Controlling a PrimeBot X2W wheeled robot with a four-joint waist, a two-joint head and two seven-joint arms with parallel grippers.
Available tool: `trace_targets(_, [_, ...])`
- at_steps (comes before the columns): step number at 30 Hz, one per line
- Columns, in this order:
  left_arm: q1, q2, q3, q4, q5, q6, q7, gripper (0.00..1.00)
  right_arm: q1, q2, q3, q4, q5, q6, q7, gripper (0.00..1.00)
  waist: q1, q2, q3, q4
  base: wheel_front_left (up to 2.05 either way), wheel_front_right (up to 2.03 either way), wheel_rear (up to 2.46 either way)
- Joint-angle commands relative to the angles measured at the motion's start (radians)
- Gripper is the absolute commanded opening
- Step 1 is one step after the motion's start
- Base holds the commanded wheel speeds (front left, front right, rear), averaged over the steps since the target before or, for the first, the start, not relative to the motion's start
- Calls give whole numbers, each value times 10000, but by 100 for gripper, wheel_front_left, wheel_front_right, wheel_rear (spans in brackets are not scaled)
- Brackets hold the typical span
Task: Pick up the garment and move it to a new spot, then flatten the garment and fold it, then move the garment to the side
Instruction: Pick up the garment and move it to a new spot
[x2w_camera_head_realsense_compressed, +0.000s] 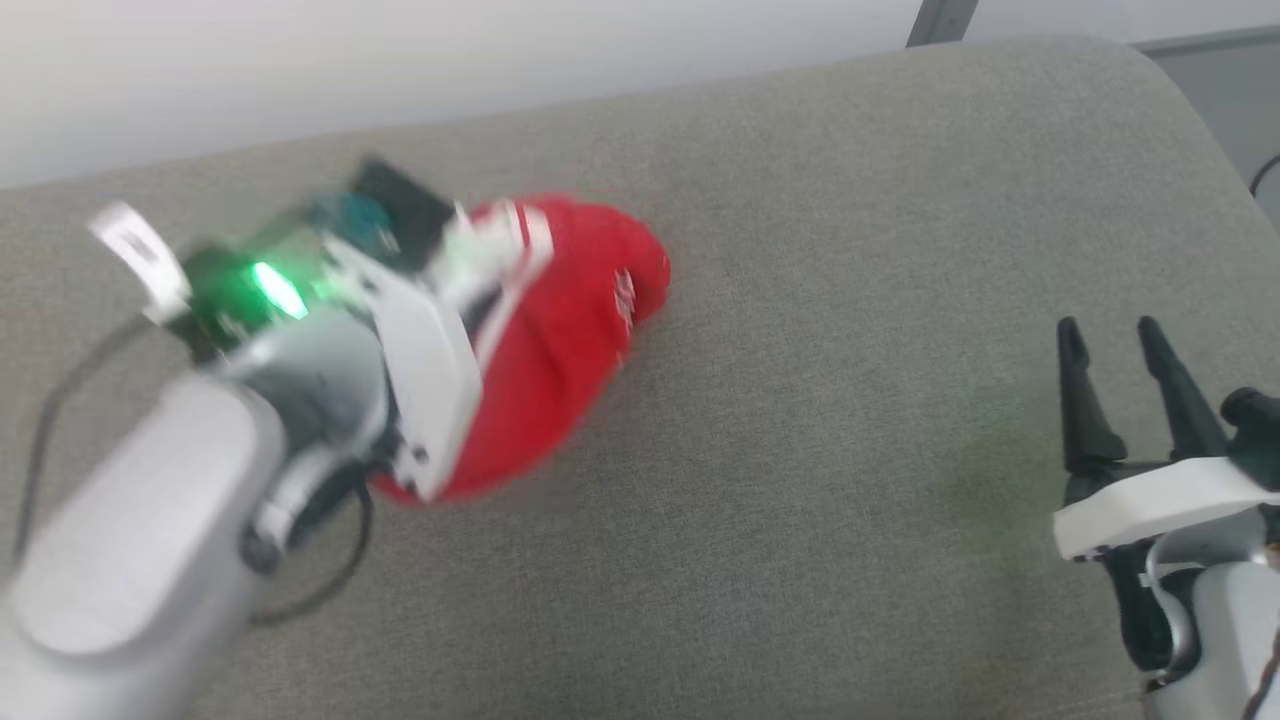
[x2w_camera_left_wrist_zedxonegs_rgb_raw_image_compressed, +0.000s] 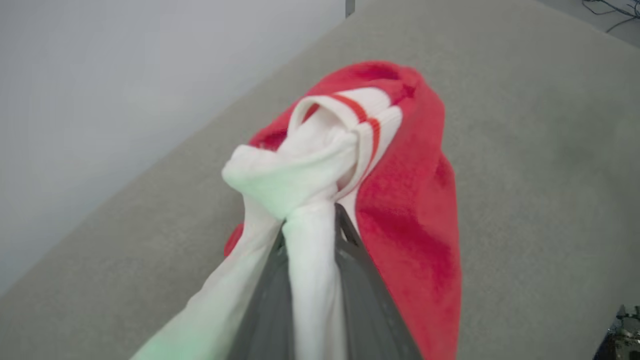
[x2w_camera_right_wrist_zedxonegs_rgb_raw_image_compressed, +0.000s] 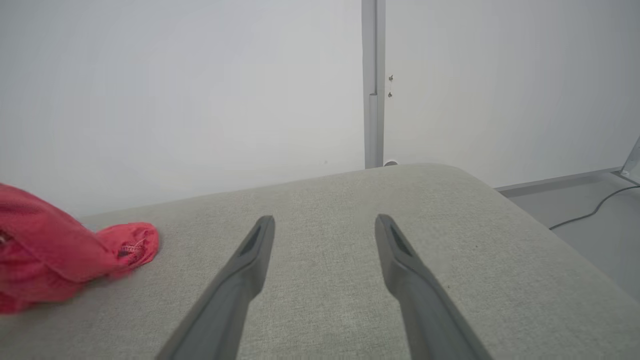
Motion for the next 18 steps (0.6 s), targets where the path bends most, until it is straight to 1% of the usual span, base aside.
trace_targets(1, [224,-21,-74,101,24,42,-73,0,-59,78,42,74,74,4,-73,100,0,0,51,-20,0,0,0])
trace_targets(5, [836,-353,-614,741,119,-76,-300,0,-223,183,284,252,170,4,-178,100,0,0,202,-4,0,0,0])
trace_targets(8, [1133,-530,-978,1441,223,-284,-498,0,-313,247,477,413,211,3,-234,100,0,0,286,-4,0,0,0])
trace_targets(10, [1228,-689,-1216,1911,271,-425,-628,0,-400,239,564,475,251,4,-315,100,0,0,328,6,0,0,0])
trace_targets(14, [1418,-1020,-1539,3009,341,-528,-869,0,-479,213,696,659,319,3,-396,100,0,0,373,32,0,0,0])
trace_targets(18, [1539,-1344,-1893,3991,416,-787,-1140,0,-559,171,839,793,370,4,-465,100,0,0,354,59,0,0,0])
